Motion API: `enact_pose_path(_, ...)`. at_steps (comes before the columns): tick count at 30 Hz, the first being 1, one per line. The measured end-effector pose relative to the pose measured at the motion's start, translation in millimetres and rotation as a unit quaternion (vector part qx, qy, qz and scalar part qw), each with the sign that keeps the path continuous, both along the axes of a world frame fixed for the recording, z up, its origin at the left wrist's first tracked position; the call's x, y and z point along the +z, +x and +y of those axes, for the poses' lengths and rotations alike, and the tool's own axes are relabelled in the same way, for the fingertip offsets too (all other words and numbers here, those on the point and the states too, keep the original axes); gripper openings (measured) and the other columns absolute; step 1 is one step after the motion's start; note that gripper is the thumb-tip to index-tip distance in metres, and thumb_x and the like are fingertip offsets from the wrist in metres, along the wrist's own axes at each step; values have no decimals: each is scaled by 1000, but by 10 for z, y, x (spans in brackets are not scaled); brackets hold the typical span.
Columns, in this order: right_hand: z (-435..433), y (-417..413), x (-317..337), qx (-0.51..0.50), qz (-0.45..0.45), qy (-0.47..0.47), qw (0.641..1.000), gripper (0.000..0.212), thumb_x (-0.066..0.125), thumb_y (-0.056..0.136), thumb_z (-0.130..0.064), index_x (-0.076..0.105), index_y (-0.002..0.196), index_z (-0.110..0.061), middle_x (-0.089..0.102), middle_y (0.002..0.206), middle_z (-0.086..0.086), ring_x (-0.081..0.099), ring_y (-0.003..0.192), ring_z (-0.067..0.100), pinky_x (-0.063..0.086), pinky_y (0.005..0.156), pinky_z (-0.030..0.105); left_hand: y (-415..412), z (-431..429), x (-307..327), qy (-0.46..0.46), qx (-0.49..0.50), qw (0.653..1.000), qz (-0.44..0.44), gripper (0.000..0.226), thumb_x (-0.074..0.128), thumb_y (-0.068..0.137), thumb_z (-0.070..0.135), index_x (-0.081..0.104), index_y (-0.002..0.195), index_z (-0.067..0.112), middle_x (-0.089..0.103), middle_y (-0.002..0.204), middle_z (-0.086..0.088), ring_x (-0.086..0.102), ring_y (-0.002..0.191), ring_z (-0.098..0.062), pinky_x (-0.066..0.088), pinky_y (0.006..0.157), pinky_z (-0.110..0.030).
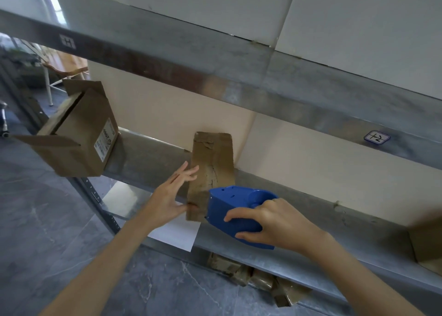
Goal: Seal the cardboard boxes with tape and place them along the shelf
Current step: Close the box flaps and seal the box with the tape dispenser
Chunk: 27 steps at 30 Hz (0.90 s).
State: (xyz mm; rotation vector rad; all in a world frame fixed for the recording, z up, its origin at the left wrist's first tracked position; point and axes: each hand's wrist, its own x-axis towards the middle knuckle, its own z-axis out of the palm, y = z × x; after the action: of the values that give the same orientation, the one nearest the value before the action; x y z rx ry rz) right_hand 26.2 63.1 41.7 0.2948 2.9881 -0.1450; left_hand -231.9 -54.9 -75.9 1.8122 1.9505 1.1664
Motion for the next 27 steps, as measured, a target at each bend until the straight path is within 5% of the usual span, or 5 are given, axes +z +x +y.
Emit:
enact_pose_path(7, -5, -140, -13, -6, 7, -14, 1000, 35, 47, 95, -54, 43, 130, -50, 61, 75, -7, 46, 58, 12, 45, 64, 29, 13, 40, -61, -1, 15, 998, -67, 85, 88, 70, 11, 45, 143, 25, 32, 157, 18, 34, 143, -4, 41, 108, -19)
enact_pose_path(15, 108, -28, -35, -8, 14, -55, 998, 35, 50, 93, -55, 47, 127, -50, 58, 68, -5, 43, 54, 14, 44, 63, 26, 23, 45, -139, 12, 19, 997, -67, 84, 86, 72, 6, 46, 144, 21, 32, 157, 18, 36, 143, -6, 44, 110, -42)
enact_pose_path(19, 182, 15, -16, -1, 17, -80, 997, 37, 50, 90, -58, 48, 126, -50, 59, 70, -7, 44, 53, 9, 39, 58, 18, 31, 43, -117, 14, 20, 997, -76, 82, 85, 72, 2, 47, 143, 18, 36, 156, 13, 37, 142, -8, 42, 111, -42)
enact_pose_path(22, 254, 116, 15, -5, 10, -94, 996, 37, 51, 90, -58, 47, 126, -50, 65, 82, -8, 50, 59, 13, 38, 60, 15, 35, 38, -102, 11, 23, 997, -77, 80, 85, 73, 11, 47, 144, 17, 37, 156, 12, 36, 143, -6, 39, 114, -41)
enact_pose_path(27, 360, 385, 109, -47, 21, -90, 995, 32, 66, 88, -47, 57, 118, -49, 54, 69, -30, 47, 53, 6, 32, 55, 11, 52, 55, -111, 12, 31, 997, -67, 81, 82, 73, 34, 46, 144, 21, 36, 156, 15, 33, 142, 1, 33, 116, -30)
